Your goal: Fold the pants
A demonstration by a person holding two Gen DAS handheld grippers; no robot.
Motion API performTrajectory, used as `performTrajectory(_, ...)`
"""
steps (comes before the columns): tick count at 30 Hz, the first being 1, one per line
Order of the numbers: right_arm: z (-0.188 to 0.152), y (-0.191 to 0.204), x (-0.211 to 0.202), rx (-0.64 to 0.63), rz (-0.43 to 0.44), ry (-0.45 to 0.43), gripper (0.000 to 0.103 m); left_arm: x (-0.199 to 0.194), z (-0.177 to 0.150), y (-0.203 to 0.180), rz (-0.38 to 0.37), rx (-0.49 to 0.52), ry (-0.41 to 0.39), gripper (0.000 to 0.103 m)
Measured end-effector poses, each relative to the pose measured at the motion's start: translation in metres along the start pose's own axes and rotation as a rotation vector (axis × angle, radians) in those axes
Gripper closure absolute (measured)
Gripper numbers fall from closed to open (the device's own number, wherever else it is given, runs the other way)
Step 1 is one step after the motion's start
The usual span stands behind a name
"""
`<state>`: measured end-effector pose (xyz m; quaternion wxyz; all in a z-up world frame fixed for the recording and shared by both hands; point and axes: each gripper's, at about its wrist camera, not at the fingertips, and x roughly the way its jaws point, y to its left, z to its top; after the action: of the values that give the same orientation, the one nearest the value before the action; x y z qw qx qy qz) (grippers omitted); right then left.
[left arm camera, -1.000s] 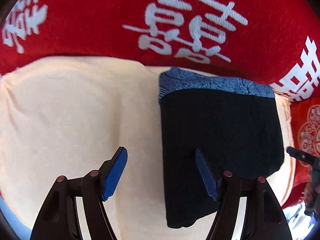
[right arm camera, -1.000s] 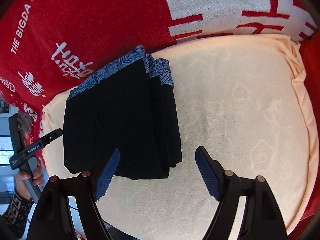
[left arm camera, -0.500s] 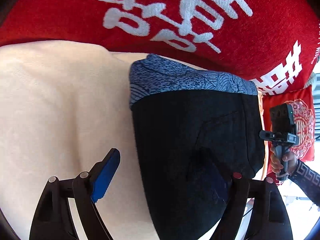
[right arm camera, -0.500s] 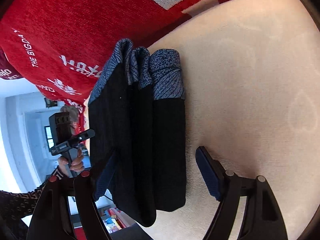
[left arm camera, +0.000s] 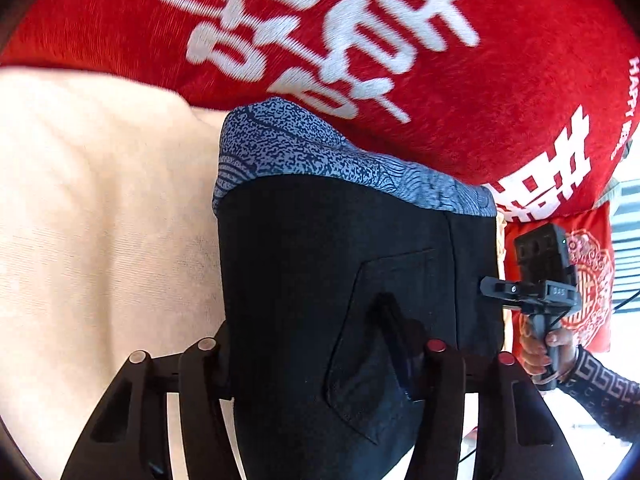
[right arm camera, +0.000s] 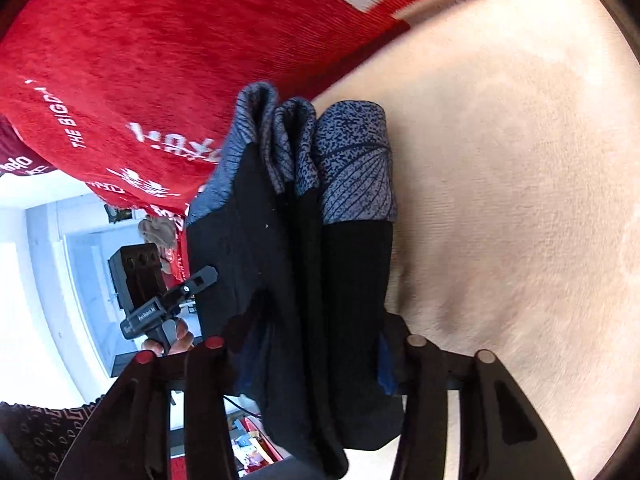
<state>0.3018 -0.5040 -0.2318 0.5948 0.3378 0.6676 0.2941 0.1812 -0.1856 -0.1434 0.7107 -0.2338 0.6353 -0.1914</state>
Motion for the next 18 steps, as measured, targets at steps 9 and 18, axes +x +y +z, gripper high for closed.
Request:
performTrajectory(9, -0.043, 0.030, -0.011, -0.011, 0.073, 0.017, 0.057, -0.047, -0.032, -0.028, 0.040, 0.049, -0.004, 0.047)
performTrajectory(18, -0.113, 0.035, 0.000, 0.015, 0.062, -0.008, 0.057, -0.063, -0.084, -0.011, 0.061, 0.063, 0.041, 0.047)
